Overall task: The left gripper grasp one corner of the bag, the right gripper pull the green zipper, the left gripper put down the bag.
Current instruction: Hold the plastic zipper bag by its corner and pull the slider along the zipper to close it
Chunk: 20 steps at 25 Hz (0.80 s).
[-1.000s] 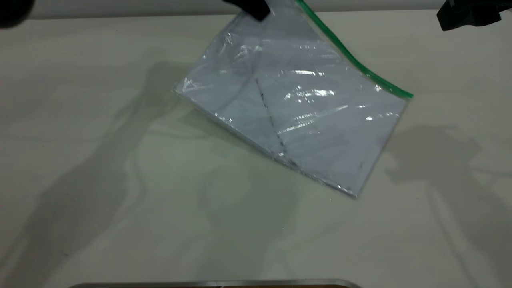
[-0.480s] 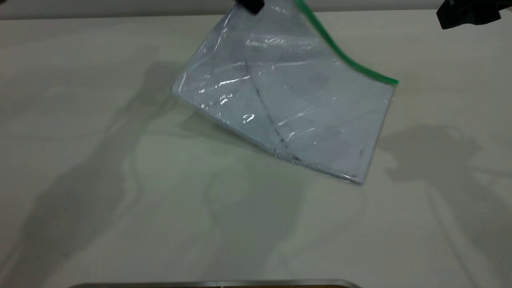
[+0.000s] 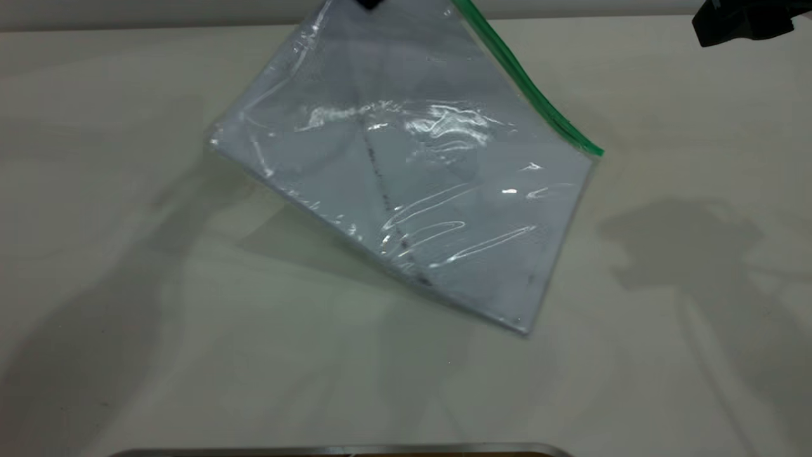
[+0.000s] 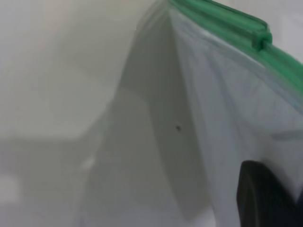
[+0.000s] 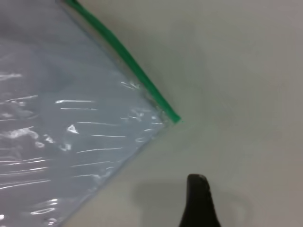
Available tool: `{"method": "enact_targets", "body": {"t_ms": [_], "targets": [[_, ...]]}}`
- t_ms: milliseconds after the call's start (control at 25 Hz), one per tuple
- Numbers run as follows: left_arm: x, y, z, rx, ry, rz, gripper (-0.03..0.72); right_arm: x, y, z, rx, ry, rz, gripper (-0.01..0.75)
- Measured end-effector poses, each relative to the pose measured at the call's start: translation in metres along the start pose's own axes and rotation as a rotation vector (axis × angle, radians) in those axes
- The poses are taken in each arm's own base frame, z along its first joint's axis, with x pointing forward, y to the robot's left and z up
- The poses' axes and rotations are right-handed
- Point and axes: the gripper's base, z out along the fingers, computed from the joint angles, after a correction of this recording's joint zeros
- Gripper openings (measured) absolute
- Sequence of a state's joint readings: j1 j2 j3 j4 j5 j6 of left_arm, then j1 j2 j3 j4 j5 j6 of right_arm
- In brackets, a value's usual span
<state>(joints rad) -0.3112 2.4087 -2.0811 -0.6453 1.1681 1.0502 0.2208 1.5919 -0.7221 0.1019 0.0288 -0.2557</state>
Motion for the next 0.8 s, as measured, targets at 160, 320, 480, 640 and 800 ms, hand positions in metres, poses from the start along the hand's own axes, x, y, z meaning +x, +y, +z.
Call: {"method": "enact_targets", "body": {"t_ms": [160, 320, 480, 640, 800], "targets": [[0.017, -0.017, -0.002, 0.035, 0.067, 0.09, 0.053, 0.0, 0.0, 0.0, 0.0, 0.001, -0.003, 0.579], [0.028, -0.028, -0.001, 0.071, 0.095, 0.203, 0.053, 0.0, 0.001, 0.0, -0.002, -0.002, -0.01, 0.579], [0.034, -0.027, 0.006, 0.065, 0.092, 0.354, 0.053, -0.005, 0.015, 0.0, -0.026, -0.039, -0.067, 0.579], [0.03, -0.019, 0.008, -0.026, 0.041, 0.477, 0.053, -0.011, 0.039, -0.002, -0.072, -0.094, -0.142, 0.579], [0.023, -0.017, 0.014, -0.046, -0.047, 0.562, 0.053, -0.015, 0.059, 0.0, -0.109, -0.143, -0.194, 0.579]]}}
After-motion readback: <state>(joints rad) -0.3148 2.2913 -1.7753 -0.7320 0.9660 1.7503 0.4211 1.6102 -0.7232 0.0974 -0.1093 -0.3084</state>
